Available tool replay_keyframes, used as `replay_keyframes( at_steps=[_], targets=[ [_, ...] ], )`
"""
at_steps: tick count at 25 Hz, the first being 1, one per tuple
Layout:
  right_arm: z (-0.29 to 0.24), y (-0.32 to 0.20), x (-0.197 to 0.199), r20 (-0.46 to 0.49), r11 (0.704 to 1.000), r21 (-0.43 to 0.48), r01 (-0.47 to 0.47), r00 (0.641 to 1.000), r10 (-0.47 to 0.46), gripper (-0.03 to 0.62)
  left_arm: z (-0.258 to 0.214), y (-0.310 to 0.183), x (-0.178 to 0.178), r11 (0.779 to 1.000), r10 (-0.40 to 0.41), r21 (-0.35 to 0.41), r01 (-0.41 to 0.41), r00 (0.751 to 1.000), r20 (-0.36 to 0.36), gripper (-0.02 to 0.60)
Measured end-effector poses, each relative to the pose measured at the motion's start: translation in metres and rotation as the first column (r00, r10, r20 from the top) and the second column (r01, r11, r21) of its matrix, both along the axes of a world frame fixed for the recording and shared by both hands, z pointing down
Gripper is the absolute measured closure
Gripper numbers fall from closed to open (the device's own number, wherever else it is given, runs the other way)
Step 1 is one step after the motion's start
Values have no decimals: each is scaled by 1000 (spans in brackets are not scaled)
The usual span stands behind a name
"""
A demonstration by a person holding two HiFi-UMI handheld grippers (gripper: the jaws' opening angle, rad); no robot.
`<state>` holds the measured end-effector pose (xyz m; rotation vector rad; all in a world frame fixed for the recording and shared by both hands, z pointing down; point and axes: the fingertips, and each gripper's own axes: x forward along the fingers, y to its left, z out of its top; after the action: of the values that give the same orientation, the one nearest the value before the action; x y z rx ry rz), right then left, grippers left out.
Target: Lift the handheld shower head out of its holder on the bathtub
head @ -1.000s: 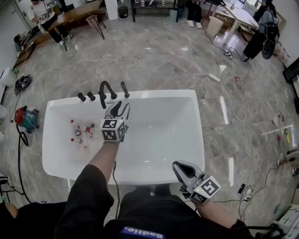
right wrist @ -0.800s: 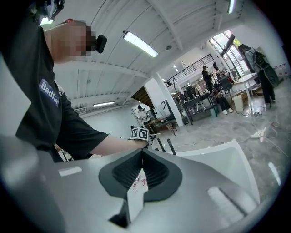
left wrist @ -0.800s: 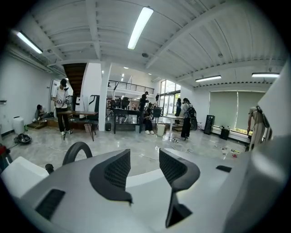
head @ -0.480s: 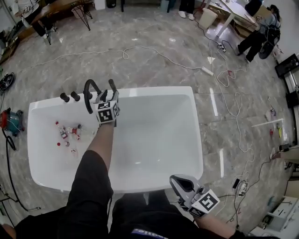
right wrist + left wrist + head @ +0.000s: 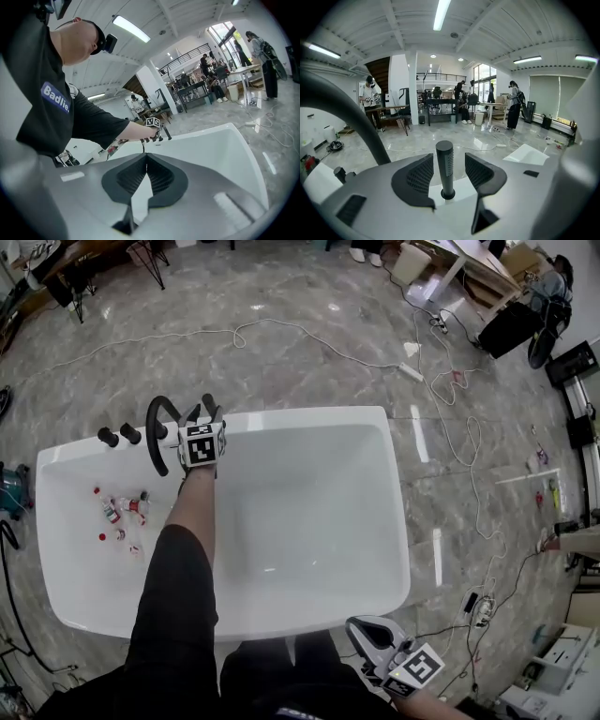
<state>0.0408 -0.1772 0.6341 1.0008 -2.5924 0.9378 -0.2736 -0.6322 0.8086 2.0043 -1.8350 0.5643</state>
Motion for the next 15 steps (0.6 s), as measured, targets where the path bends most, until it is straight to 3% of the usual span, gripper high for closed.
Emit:
replay_keyframes(
  at_steps=[10,12,15],
  targets=[
    [32,7,17,-18,992,-69,-104,995,103,599,31,-33,3,993,91,-78,-83,990,105,391],
    [32,7,16,-6,991,-72,-114,994,114,599,30,-32,1,992,100,-94,-88,987,128,439],
    [27,-1,15,6,991,-49,-122,993,122,599,22,-25,5,989,127,-99,-114,984,129,443]
  ],
)
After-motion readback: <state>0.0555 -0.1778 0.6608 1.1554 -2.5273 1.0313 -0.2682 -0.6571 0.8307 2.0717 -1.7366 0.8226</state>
